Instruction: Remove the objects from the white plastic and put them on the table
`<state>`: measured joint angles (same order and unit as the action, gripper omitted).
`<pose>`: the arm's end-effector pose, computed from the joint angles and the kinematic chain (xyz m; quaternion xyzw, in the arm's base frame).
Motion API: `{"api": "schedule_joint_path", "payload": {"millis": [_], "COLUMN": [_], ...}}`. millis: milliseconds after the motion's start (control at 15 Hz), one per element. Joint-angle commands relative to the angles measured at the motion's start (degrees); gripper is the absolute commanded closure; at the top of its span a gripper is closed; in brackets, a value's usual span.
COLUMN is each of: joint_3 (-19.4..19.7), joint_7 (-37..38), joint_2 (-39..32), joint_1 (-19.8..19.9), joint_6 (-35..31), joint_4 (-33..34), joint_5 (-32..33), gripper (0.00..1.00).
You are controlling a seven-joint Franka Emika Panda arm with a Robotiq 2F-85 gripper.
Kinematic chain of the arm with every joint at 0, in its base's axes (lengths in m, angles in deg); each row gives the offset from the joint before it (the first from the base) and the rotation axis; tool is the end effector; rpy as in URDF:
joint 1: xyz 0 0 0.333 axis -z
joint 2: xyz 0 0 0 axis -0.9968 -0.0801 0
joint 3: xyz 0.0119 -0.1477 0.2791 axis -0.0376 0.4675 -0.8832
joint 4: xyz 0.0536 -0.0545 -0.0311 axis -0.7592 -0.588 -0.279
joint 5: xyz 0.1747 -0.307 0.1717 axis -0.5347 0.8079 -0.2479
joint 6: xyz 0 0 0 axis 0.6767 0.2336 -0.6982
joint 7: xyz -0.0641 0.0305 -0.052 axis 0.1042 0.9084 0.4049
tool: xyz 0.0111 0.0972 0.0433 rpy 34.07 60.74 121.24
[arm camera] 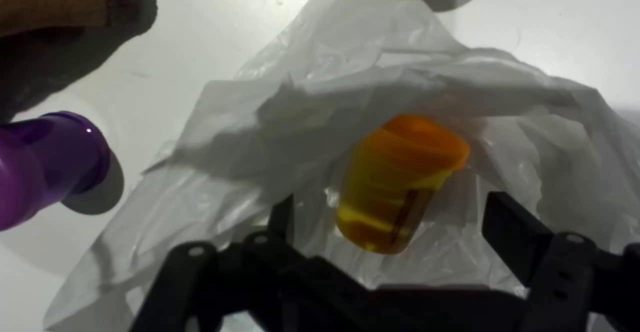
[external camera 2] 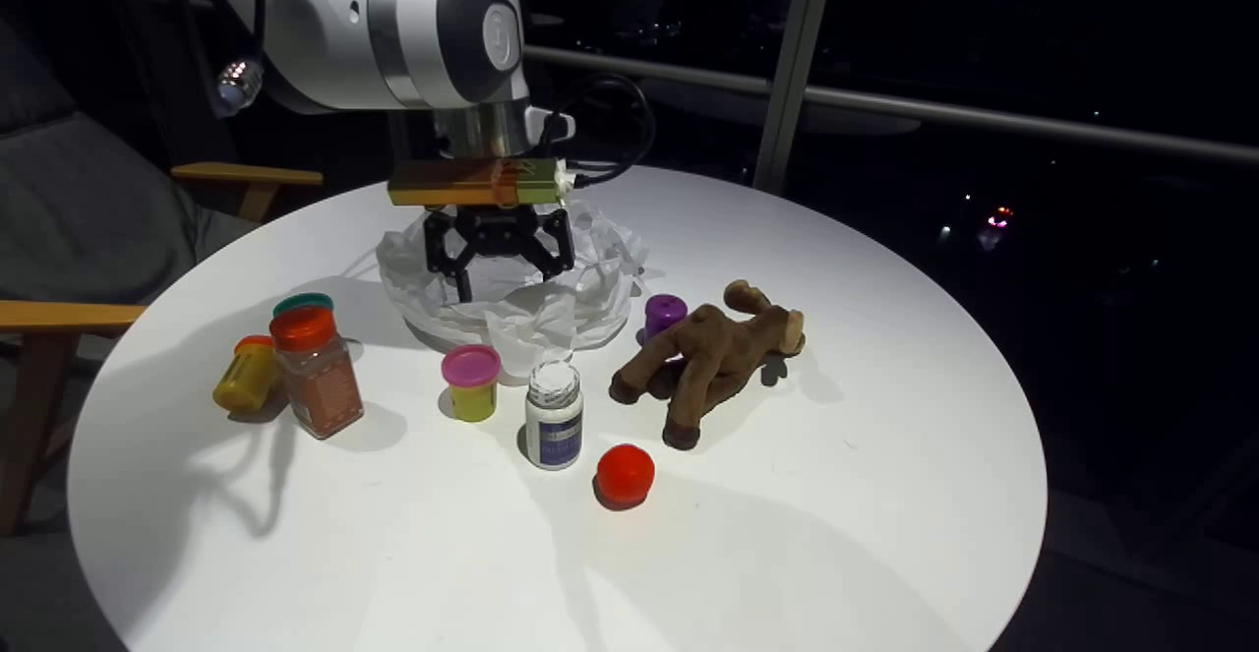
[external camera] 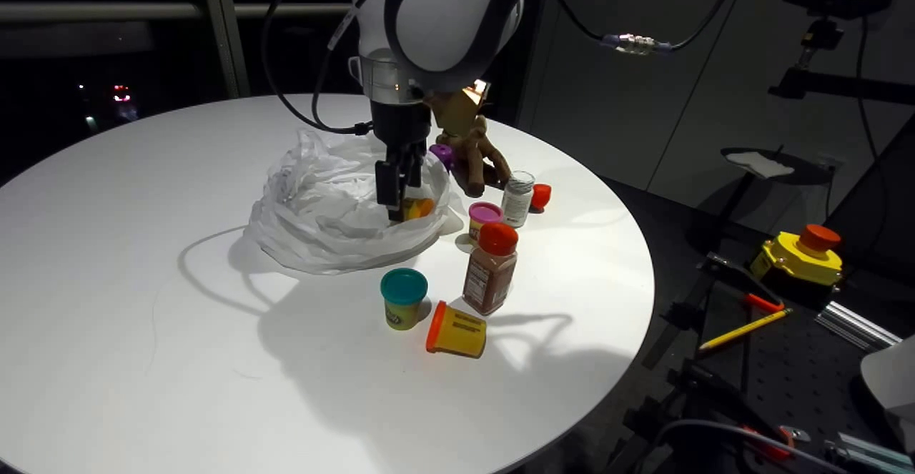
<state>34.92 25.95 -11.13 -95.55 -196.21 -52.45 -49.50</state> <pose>0.6291 0.1302 0.1569 0.9675 0.2448 -0.0134 0.0628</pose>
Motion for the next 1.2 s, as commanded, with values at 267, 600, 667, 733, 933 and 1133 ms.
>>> {"api": "schedule_joint_path", "payload": {"millis": [267,600,667,733,933,1133], "joint_3": [0.33,-1.21,-1.56,-1.63,-1.17,-0.60], "joint_7": [0.41,0.38,0.71,1.11,3.75,6.88], "joint_2": [2.44,7.18,10.00,11.87,20.91,30.24], "joint_1": [0.00,0.50,0.68,0.65,0.49,0.97], "joint_6": [-0.91,-1.08,-0.76,-0.37,-0.95,-2.74], "joint_4": [-2.68,-4.48,-6.01,-6.91,-13.47,-22.41], "joint_5": [1.27,-0.29,-0.86,-1.06,-0.90,-0.25], "gripper": [0.69,0.83,0.83,0.83,0.83,0.83]}}
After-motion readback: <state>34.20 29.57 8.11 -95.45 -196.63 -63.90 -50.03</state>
